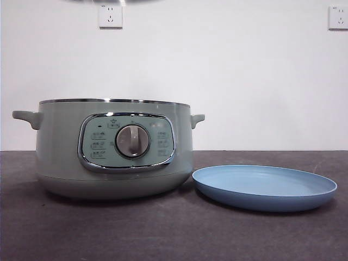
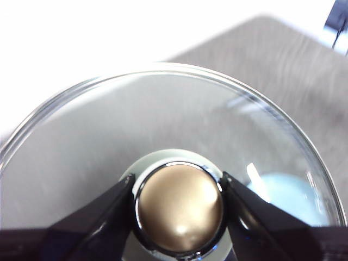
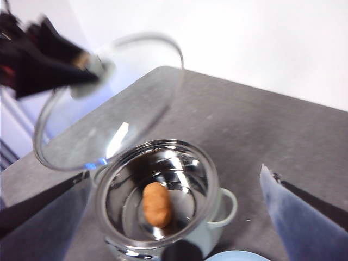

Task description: Take the potato out from the steamer,put the potato on the plate,close the lid

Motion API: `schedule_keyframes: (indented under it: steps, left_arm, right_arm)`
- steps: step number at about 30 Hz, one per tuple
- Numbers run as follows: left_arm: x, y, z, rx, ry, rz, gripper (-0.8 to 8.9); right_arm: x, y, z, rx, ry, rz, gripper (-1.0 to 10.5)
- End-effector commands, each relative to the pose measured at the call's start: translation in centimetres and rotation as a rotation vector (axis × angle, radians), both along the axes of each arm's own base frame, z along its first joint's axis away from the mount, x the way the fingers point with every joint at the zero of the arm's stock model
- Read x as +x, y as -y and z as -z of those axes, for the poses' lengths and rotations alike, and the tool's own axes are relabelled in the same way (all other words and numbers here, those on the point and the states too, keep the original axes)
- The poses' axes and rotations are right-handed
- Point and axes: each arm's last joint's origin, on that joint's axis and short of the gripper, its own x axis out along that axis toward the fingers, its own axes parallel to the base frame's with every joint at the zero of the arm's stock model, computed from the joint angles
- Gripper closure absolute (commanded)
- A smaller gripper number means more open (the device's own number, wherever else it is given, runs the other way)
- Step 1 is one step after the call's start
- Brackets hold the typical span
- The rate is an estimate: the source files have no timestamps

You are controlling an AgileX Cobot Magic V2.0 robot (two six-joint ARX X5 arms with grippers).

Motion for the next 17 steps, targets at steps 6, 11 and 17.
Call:
schedule_keyframes:
  steps: [6,11,17]
  left_arm:
    - [-7.9,-4.7,-5.5,-0.068,0.252,-0.063,8.21]
    - [-13.1,-7.4,-7.2,-0.046,0.379,-0.2,8.22]
    - [-18.5,-10.0,-8.0,-0.009,0.486,-0.399,8.22]
  right_arm:
    - [3.4,-4.3,0.2,-0.023,-0.047,-0.113,4.1]
    - [5.9,-9.1,1.0,-0.189,-0.075,-0.128,4.1]
    - [8.7,-15.0,3.9,-0.303,-0.137,-0.197,4.1]
